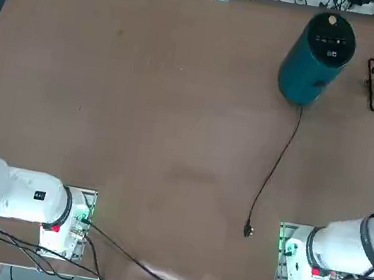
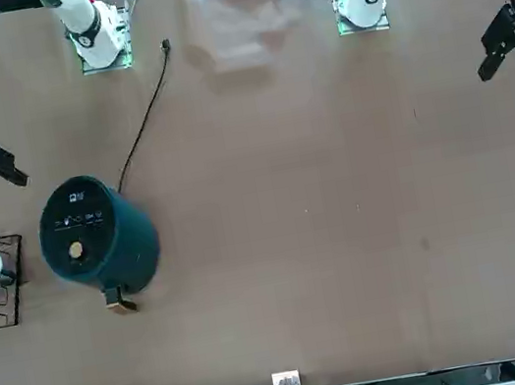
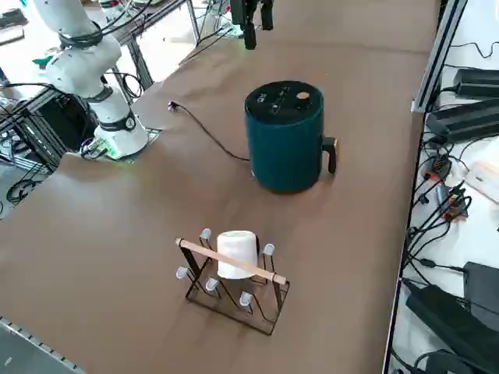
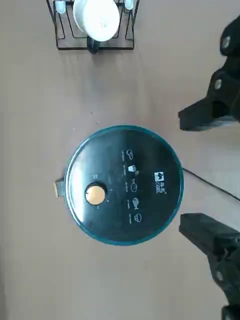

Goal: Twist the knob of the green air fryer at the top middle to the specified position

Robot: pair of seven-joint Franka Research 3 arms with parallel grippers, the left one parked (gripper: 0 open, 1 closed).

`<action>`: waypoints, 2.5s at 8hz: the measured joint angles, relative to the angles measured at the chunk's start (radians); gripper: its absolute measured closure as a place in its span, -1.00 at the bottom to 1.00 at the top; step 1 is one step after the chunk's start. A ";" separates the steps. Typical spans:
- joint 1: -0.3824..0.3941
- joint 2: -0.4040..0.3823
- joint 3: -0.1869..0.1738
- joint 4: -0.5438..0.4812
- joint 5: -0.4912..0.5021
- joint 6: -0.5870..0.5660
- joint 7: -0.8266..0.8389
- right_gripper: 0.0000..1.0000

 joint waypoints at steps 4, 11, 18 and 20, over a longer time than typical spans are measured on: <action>-0.001 0.009 0.000 0.000 0.000 -0.003 -0.002 -1.00; 0.026 0.200 0.016 -0.010 0.001 0.130 0.000 -1.00; 0.047 0.287 0.016 -0.006 0.001 0.266 0.002 -0.89; 0.047 0.287 0.016 -0.005 0.001 0.269 0.002 -0.68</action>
